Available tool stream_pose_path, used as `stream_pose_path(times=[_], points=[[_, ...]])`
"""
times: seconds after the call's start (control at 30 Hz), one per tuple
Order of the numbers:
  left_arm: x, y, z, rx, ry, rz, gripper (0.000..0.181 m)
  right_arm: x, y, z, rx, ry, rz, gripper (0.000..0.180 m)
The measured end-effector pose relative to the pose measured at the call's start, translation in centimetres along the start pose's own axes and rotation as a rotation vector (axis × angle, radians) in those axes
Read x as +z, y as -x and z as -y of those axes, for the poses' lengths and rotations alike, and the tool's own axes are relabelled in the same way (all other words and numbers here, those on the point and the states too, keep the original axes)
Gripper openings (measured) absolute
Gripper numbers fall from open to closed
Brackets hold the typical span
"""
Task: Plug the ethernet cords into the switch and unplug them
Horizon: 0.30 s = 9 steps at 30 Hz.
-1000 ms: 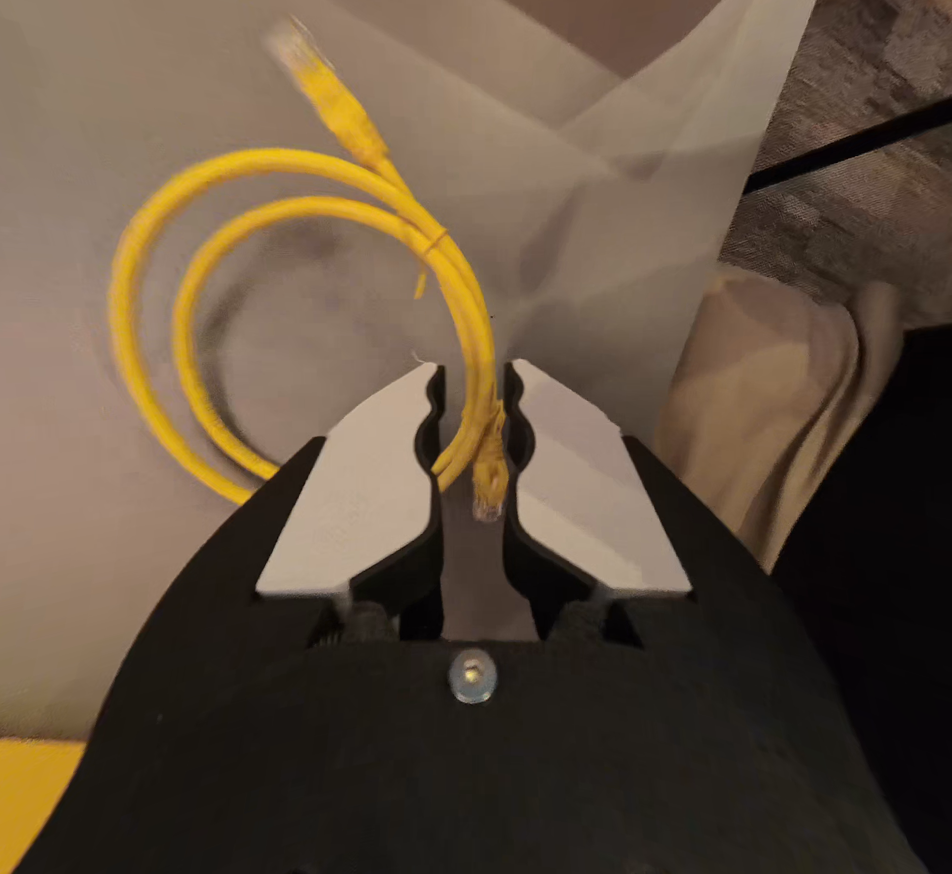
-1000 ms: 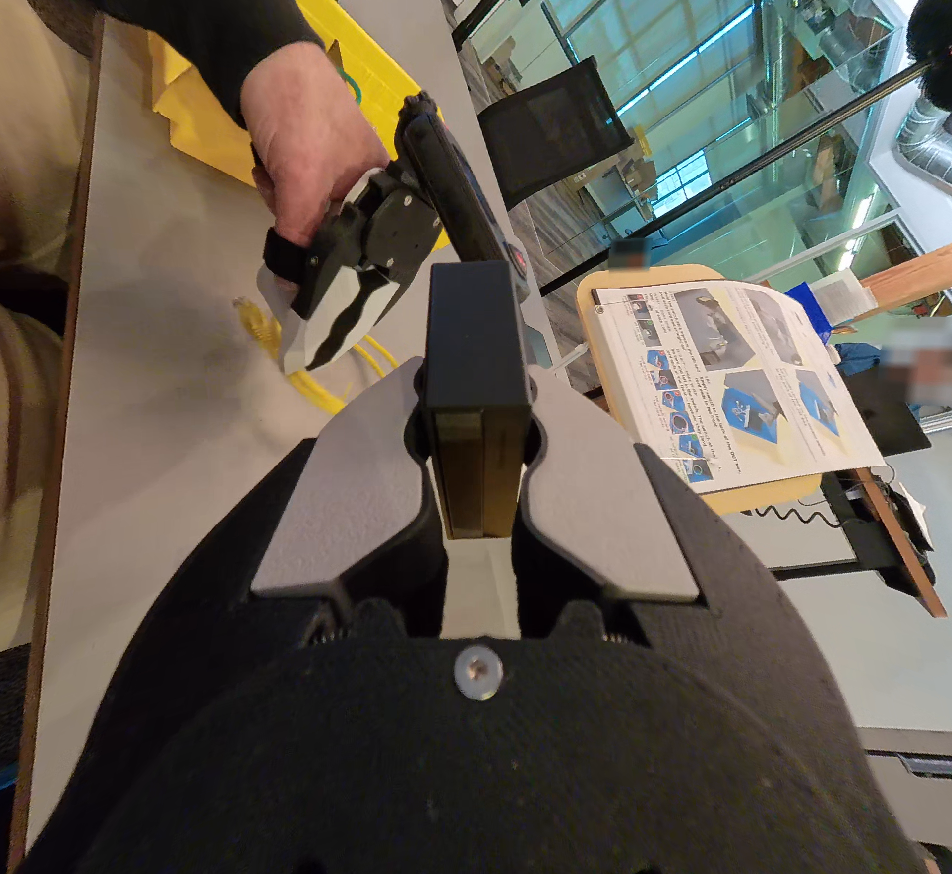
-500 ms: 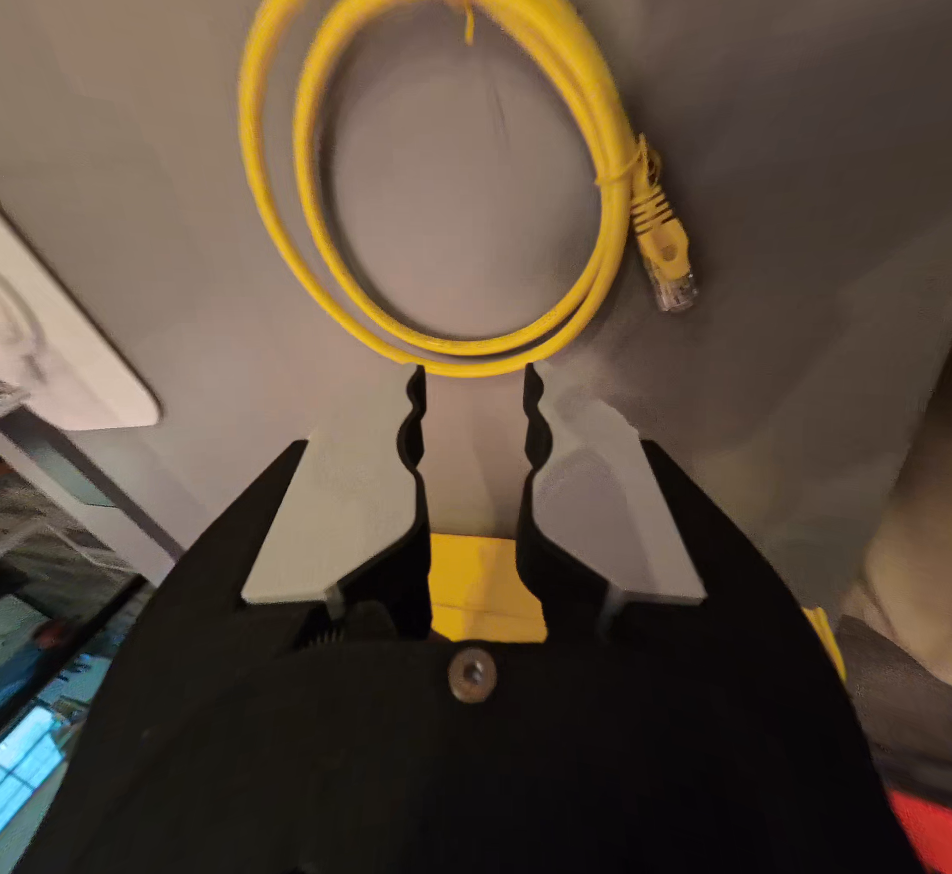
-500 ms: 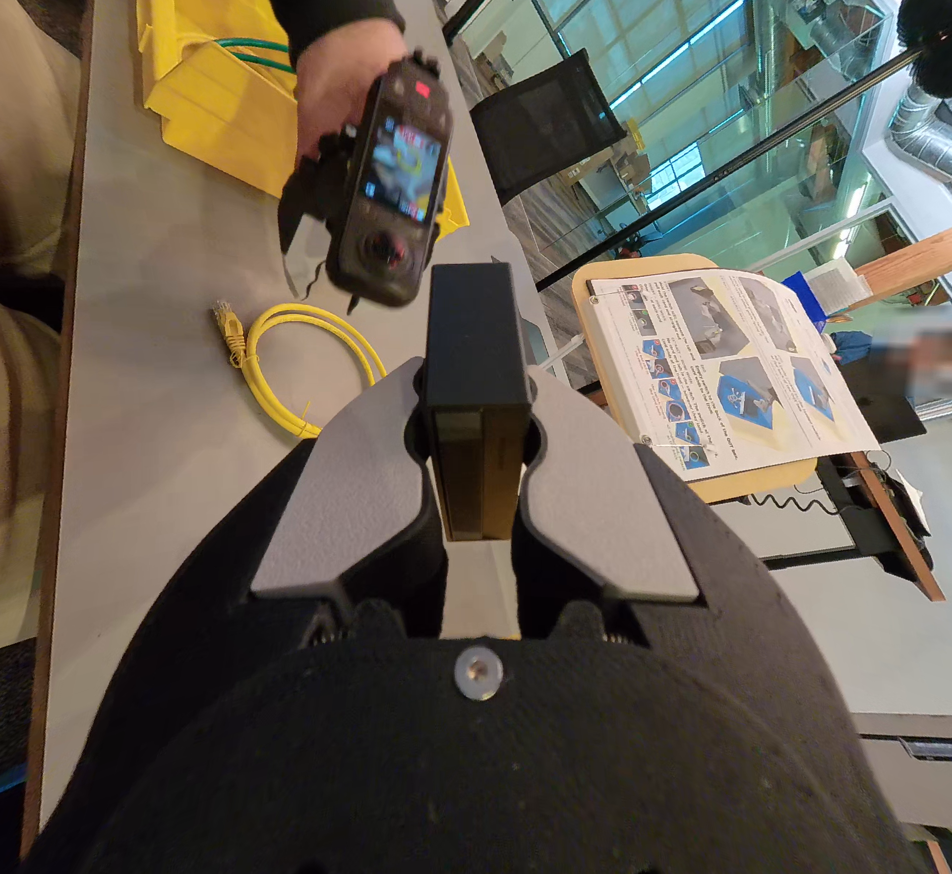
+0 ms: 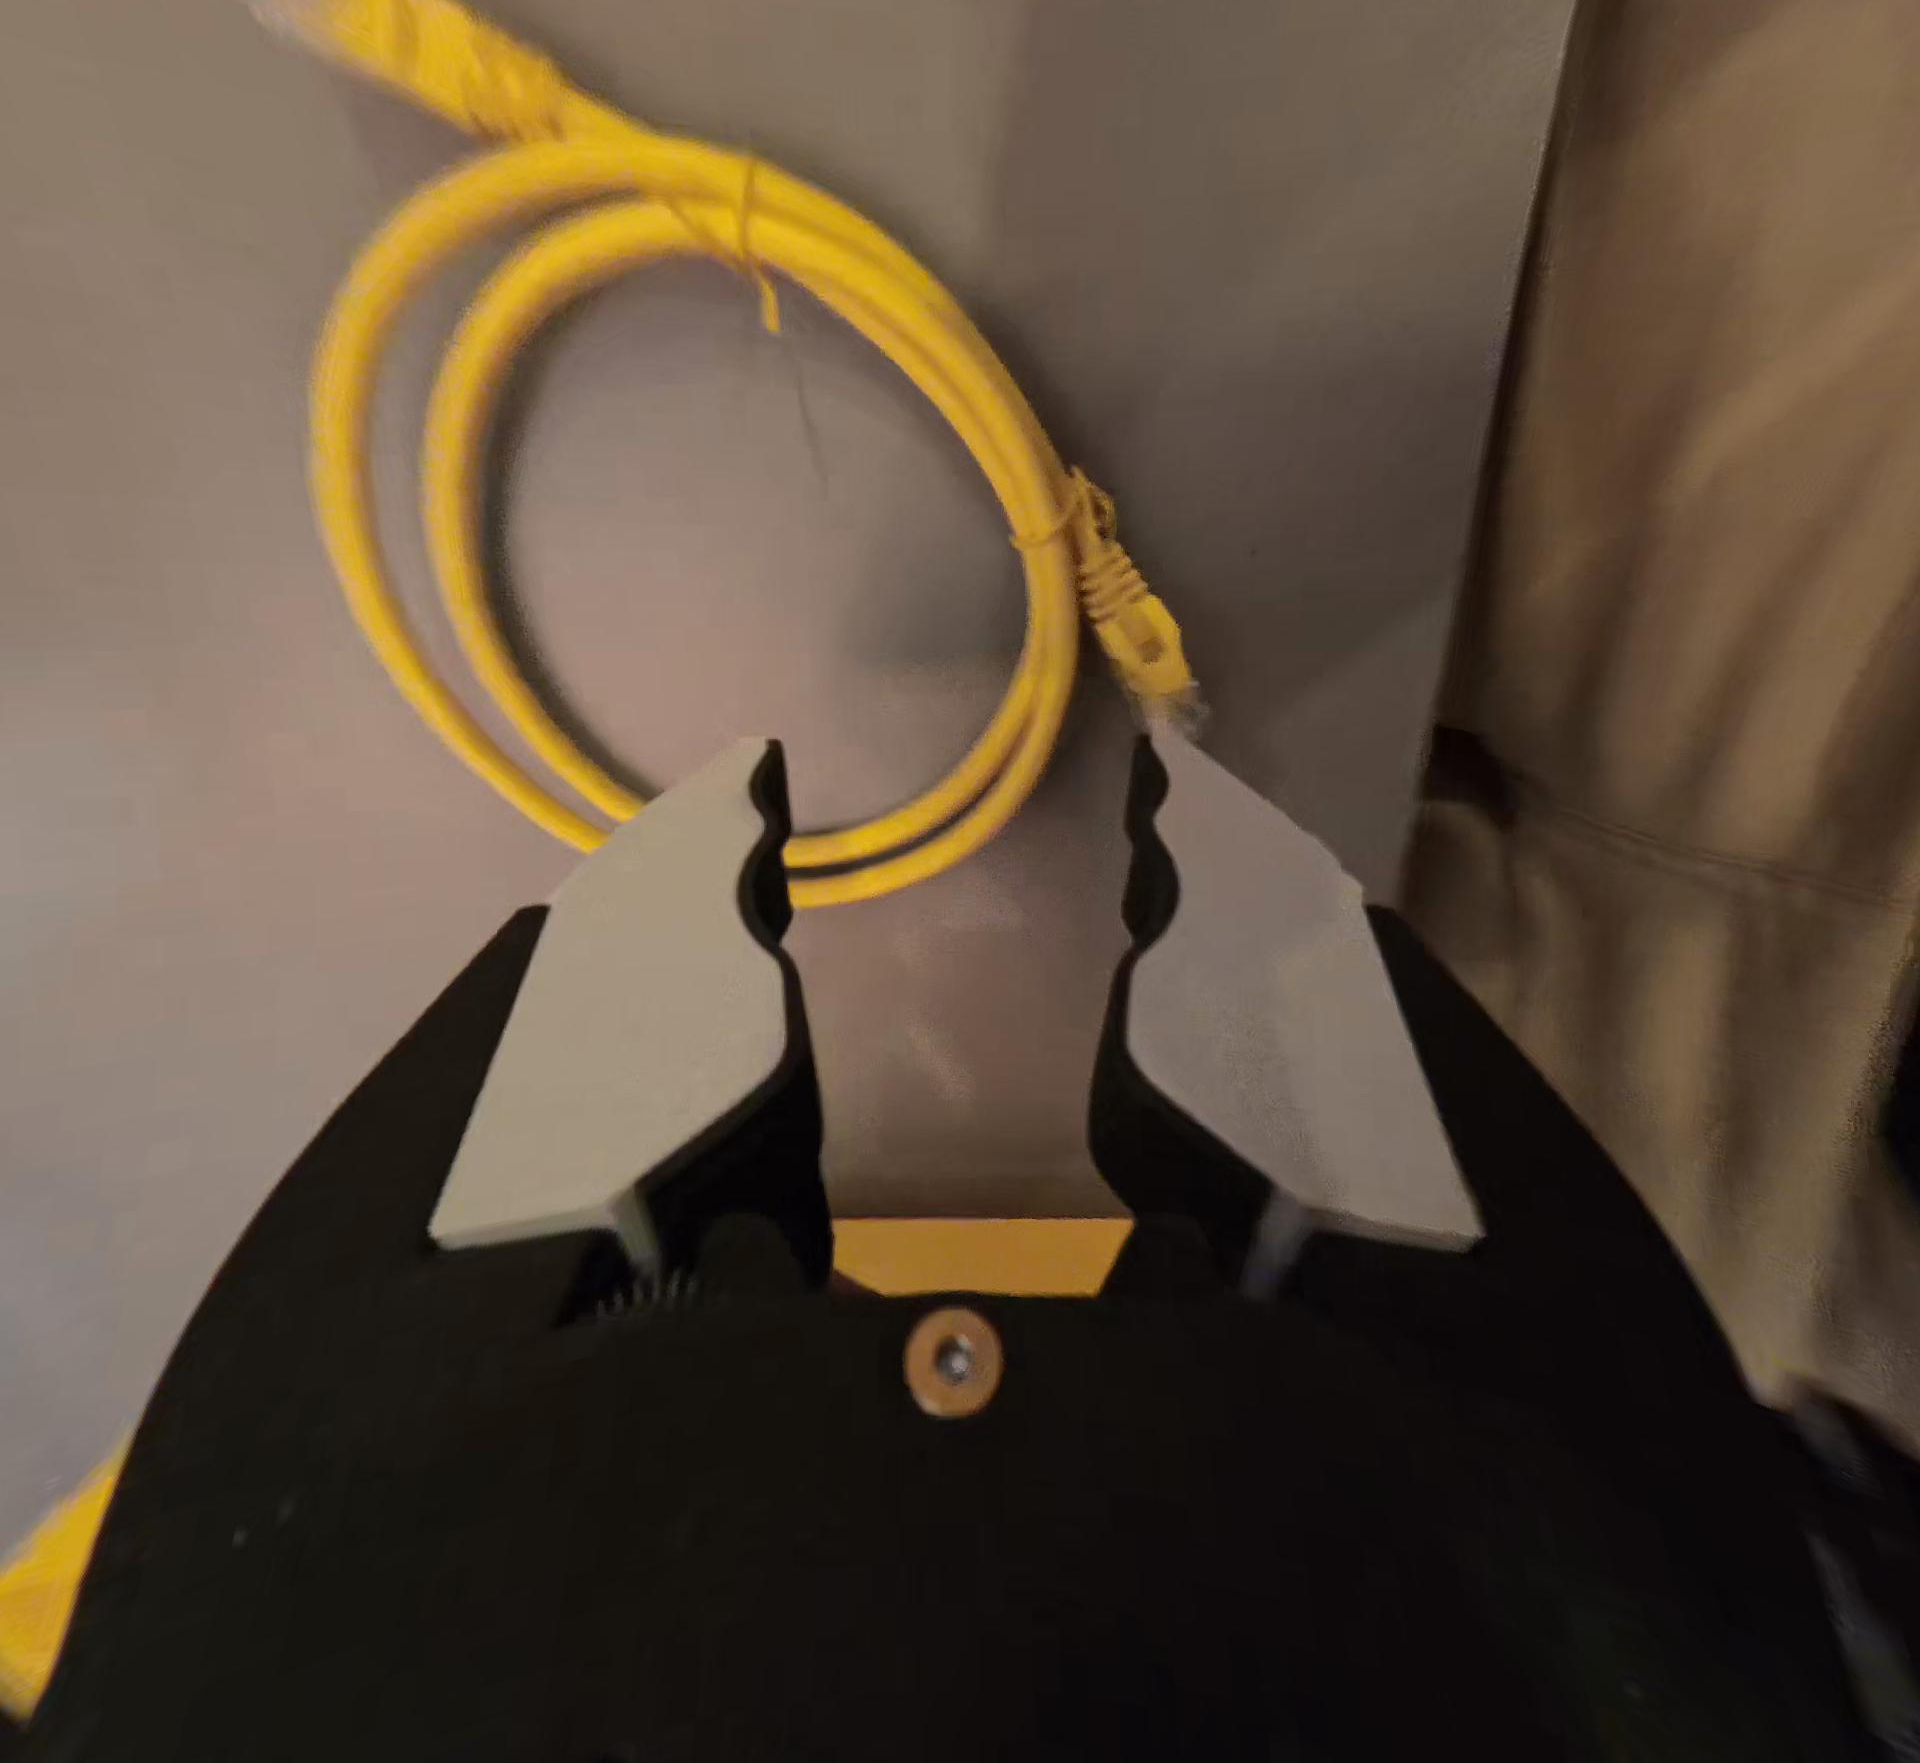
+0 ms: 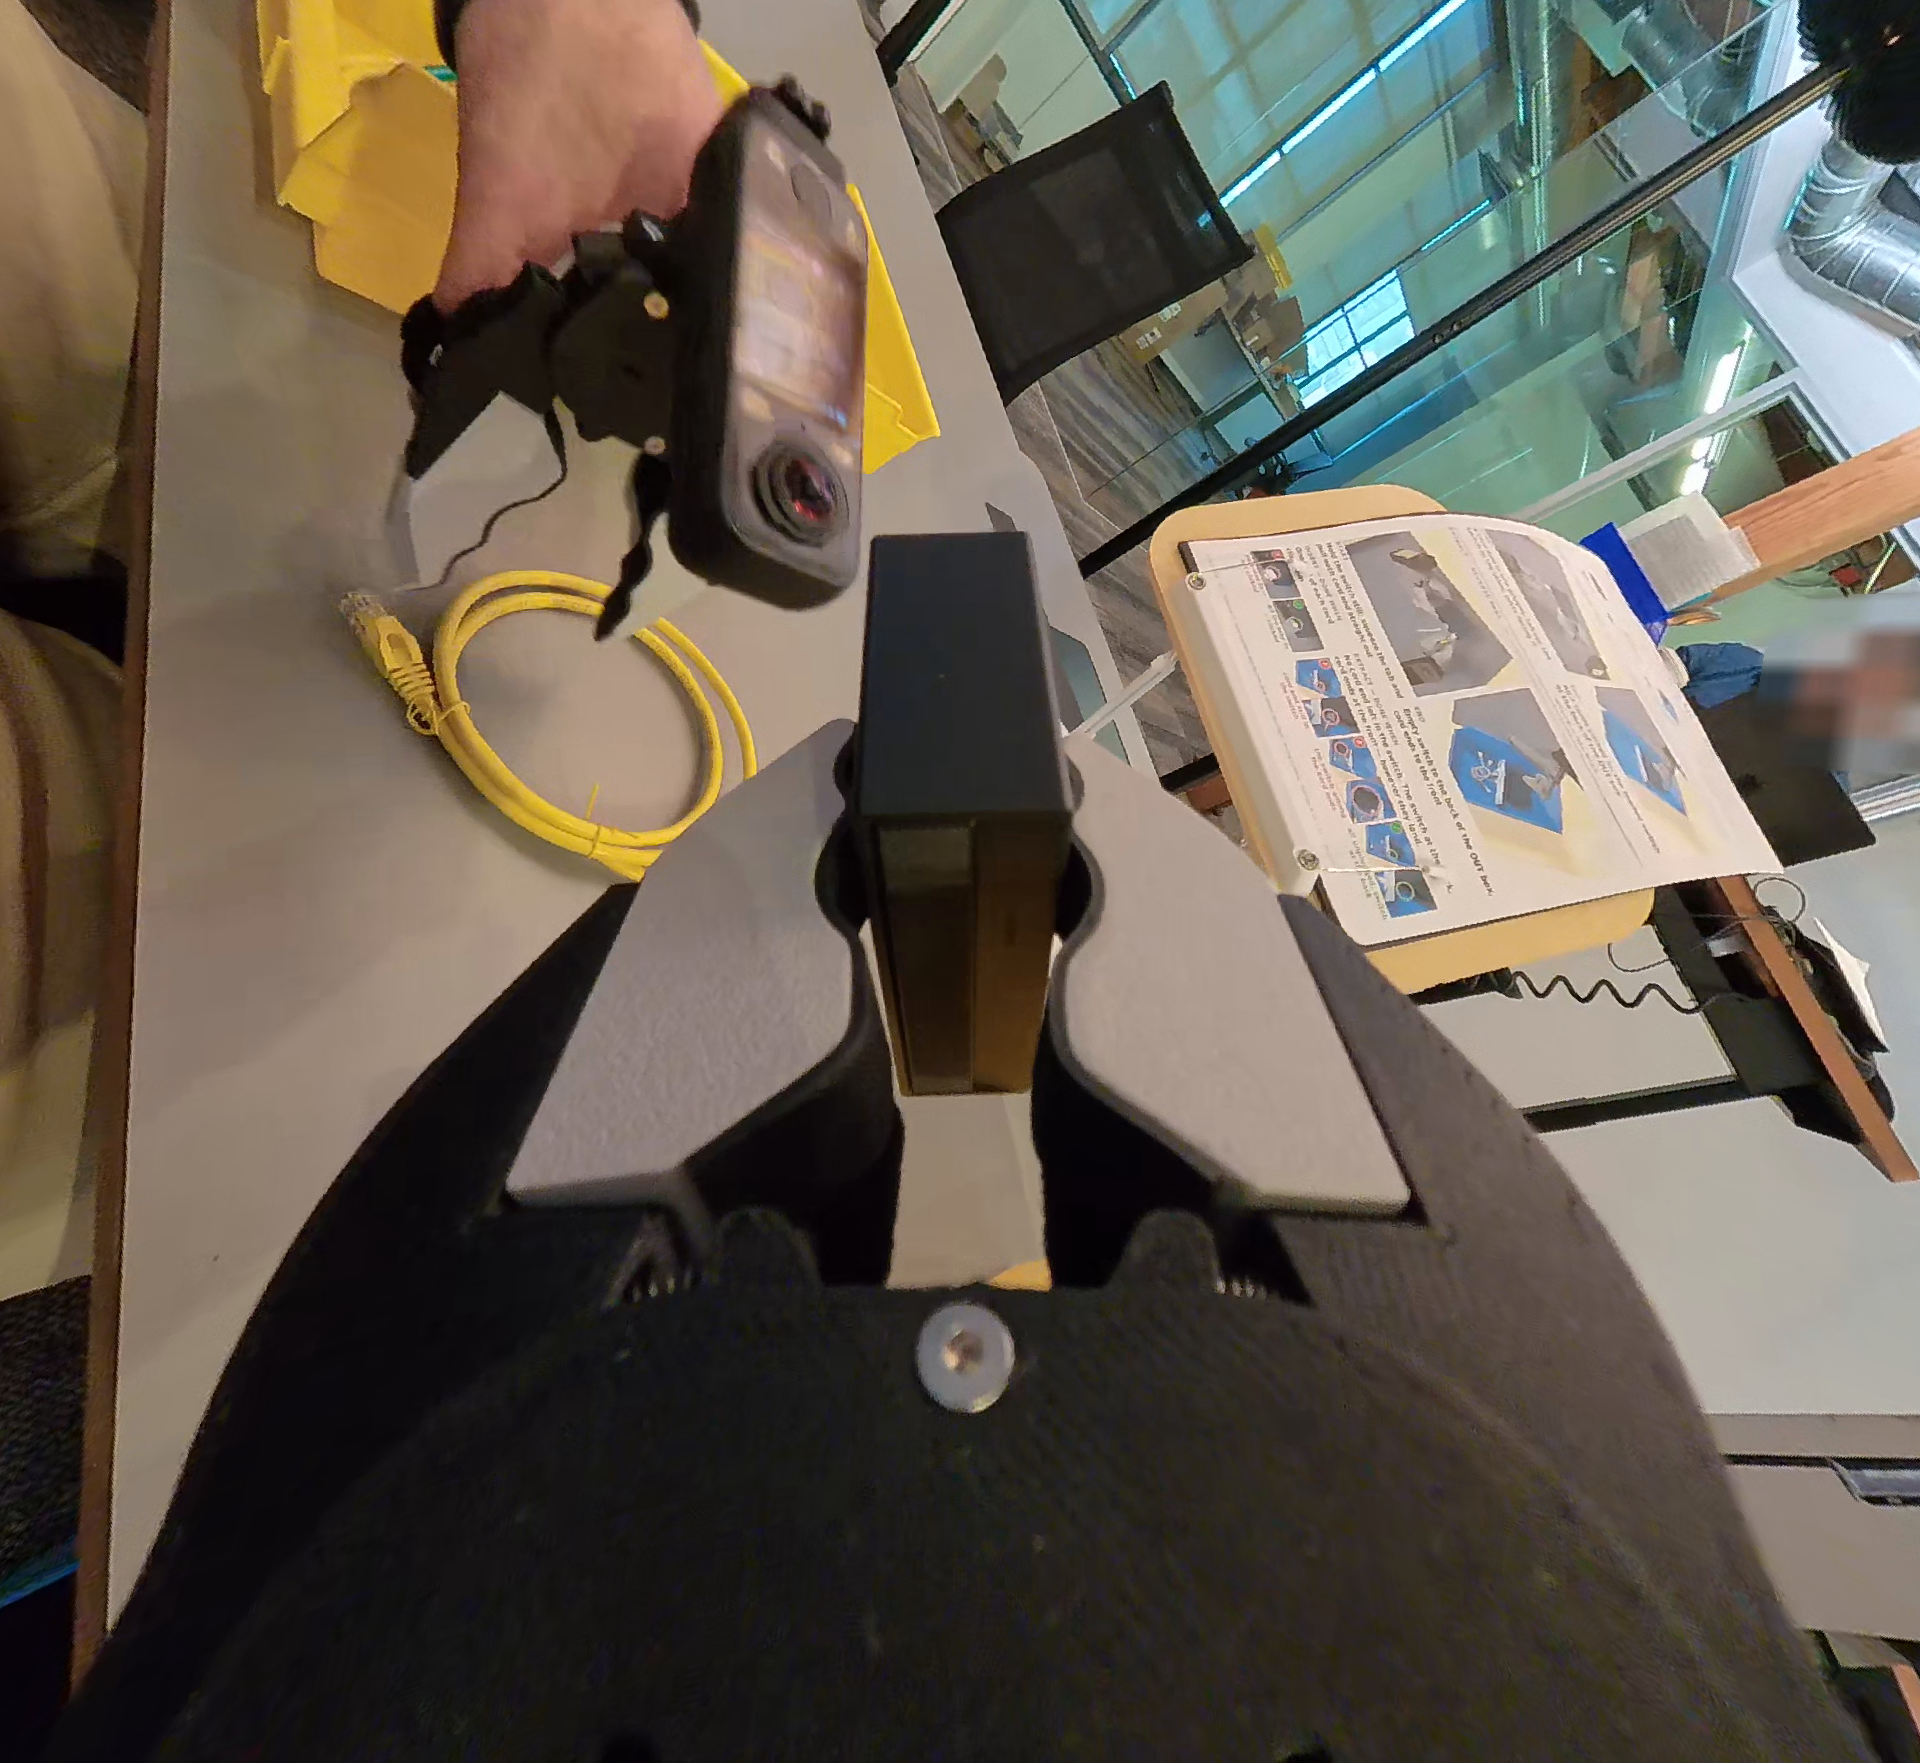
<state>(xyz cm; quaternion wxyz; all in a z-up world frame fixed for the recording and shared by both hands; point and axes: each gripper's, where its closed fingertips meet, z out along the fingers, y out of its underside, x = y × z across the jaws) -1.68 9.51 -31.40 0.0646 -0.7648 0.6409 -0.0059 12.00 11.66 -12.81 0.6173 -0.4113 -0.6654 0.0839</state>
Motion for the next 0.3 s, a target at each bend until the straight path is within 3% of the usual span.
stream_pose_path(times=[0.03,0.1,0.3], points=[[-0.6,0.9,0.6,0.101,-0.018,0.087,0.058,0.0,0.0,-0.1,0.000,0.003,0.000,0.029],[-2.1,2.3,2.1,0.317,-0.063,0.227,0.054,0.0,0.0,-0.2,0.002,0.008,0.001,0.029],[-2.3,1.8,6.4,0.839,-0.113,0.373,0.056,-0.3,-0.2,-0.4,0.004,0.018,-0.010,0.029]])
